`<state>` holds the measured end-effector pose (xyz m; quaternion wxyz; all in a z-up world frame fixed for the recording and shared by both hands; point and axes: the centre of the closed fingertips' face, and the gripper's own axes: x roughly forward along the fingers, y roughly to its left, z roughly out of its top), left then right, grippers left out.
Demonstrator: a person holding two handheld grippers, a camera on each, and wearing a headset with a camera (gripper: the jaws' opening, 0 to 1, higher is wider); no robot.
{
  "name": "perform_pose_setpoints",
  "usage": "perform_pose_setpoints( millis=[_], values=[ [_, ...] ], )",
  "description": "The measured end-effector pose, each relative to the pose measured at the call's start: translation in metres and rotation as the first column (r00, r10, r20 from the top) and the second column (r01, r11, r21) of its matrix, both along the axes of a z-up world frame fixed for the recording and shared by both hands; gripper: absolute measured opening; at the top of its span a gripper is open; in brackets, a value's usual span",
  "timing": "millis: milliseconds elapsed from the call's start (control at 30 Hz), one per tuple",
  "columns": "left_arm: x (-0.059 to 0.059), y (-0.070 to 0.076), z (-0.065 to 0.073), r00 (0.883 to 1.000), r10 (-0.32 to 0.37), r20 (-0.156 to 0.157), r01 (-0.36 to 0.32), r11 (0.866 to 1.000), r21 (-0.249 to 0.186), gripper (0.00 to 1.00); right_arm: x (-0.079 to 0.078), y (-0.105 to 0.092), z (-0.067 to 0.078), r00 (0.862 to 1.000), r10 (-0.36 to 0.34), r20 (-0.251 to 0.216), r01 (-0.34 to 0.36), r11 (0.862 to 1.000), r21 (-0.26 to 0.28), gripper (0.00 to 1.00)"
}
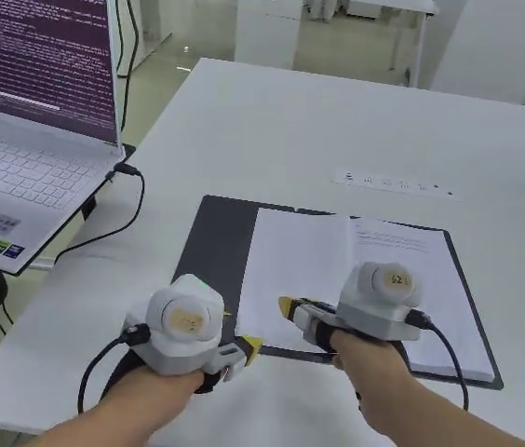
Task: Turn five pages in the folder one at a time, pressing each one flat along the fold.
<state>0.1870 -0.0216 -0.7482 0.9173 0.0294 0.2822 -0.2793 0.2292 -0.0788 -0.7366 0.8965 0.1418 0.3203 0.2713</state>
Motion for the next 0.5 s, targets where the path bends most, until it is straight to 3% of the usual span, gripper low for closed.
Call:
perform_pose_setpoints(
  millis=[167, 233, 300, 433, 467, 500],
  values=[
    [0.017, -0.01, -0.015, 1.0, 0.01, 0.001, -0.01, 1.0, 0.02, 0.26, 0.003, -0.03, 0.003, 0.998, -0.063, 0.004, 0.063, 0.998, 0.005, 0.07],
    [0.021, -0.01, -0.025, 1.0, 0.022, -0.022, -0.021, 0.999, 0.038, 0.23, 0.004, -0.044, 0.004, 0.996, -0.089, 0.003, 0.089, 0.996, 0.002, 0.07],
    [0.024, -0.01, -0.032, 0.999, 0.032, -0.019, -0.031, 0.998, 0.061, 0.22, 0.005, -0.057, 0.003, 0.993, -0.115, 0.004, 0.115, 0.993, -0.001, 0.07],
    [0.024, -0.008, -0.04, 0.998, 0.057, -0.028, -0.055, 0.996, 0.076, 0.22, 0.008, -0.077, 0.002, 0.989, -0.148, 0.007, 0.148, 0.989, -0.004, 0.06],
    [0.023, -0.007, -0.042, 0.997, 0.067, -0.025, -0.065, 0.995, 0.079, 0.21, 0.008, -0.08, 0.001, 0.988, -0.153, 0.006, 0.153, 0.988, -0.004, 0.06],
    [0.024, -0.006, -0.04, 0.997, 0.071, -0.003, -0.071, 0.994, 0.08, 0.2, 0.01, -0.084, 0.0, 0.987, -0.16, 0.004, 0.16, 0.987, -0.003, 0.05]
  ],
)
